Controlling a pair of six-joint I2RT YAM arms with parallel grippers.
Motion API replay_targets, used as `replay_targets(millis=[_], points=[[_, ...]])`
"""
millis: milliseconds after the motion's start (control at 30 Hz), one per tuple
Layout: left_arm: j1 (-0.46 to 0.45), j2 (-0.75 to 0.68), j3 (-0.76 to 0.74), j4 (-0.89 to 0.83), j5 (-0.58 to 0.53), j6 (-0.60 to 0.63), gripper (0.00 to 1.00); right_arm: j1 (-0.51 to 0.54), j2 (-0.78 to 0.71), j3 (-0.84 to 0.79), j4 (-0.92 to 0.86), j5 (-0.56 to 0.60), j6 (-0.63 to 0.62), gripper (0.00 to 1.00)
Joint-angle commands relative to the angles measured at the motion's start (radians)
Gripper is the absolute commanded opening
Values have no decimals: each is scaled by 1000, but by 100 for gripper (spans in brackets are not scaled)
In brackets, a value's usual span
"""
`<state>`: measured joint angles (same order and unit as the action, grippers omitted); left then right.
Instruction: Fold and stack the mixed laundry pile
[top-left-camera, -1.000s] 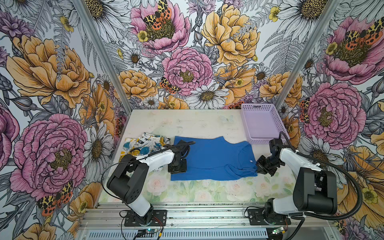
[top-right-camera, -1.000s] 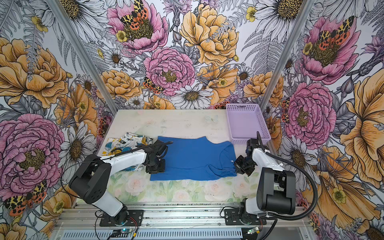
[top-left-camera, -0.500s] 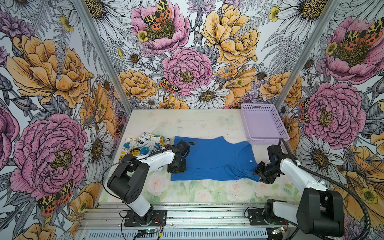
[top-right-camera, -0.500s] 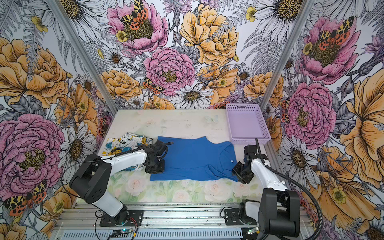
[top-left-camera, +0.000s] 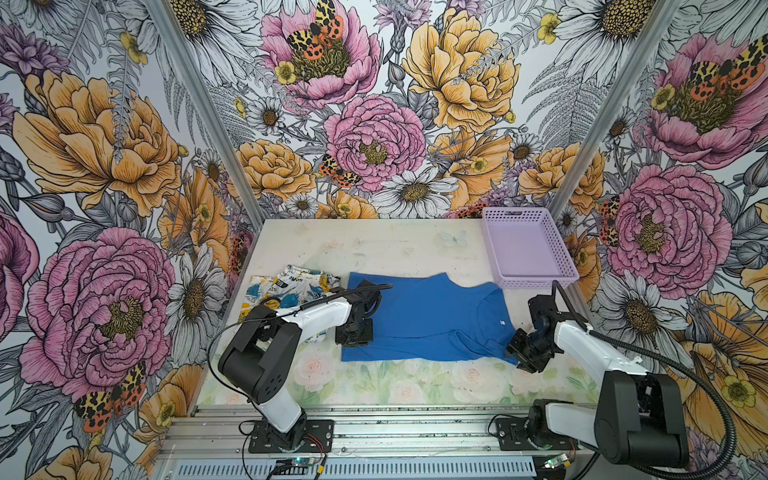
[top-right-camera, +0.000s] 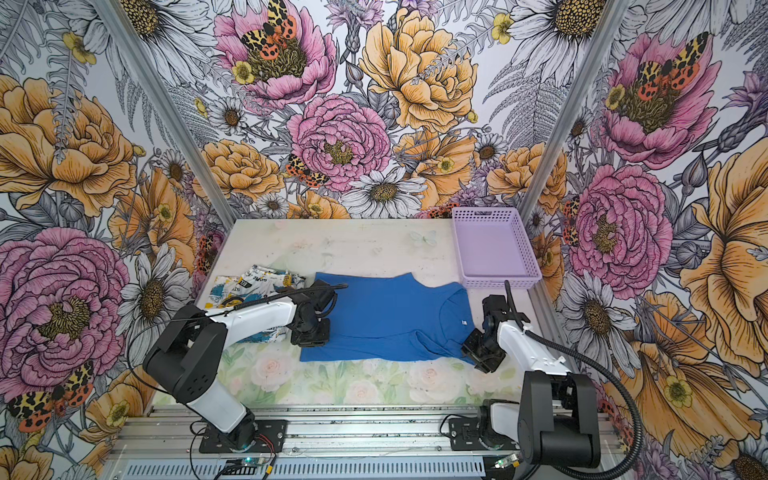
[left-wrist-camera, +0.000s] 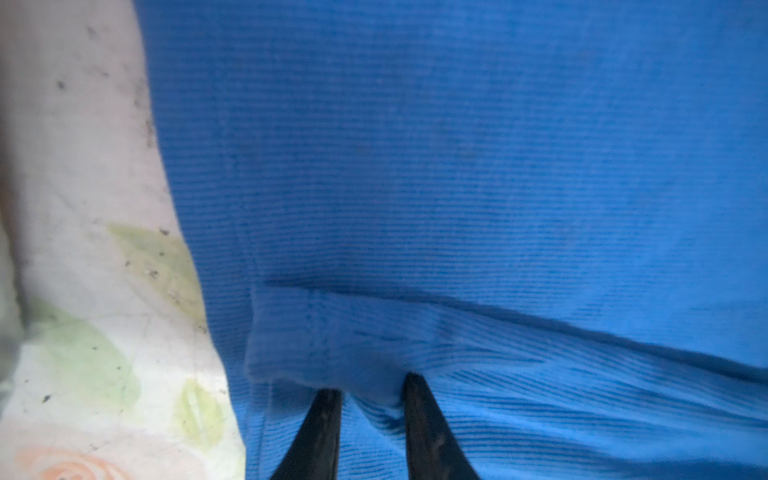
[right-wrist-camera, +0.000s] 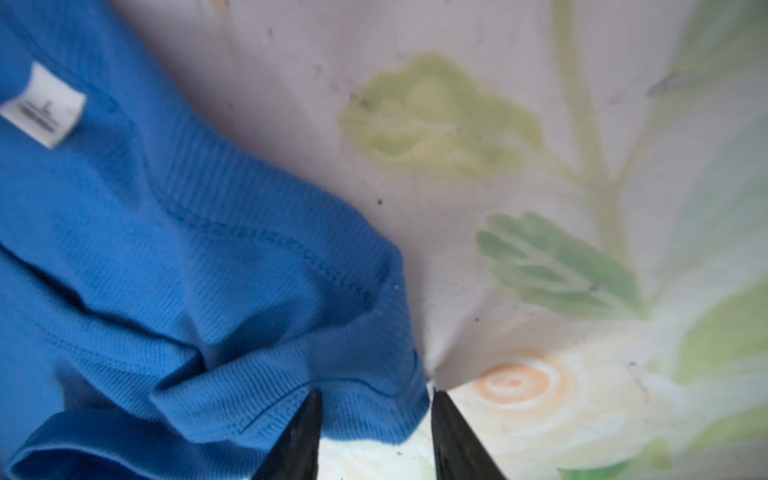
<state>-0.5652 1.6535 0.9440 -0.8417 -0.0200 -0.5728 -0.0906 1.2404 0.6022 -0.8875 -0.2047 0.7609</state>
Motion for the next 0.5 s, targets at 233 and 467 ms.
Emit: replay_targets(millis=[233, 467], points=[[4, 75, -45, 6, -47, 9, 27, 6, 30, -11, 24, 77, -24, 24], [5, 77, -46, 1, -50, 8, 27, 6, 43, -10, 37, 97, -24, 8]])
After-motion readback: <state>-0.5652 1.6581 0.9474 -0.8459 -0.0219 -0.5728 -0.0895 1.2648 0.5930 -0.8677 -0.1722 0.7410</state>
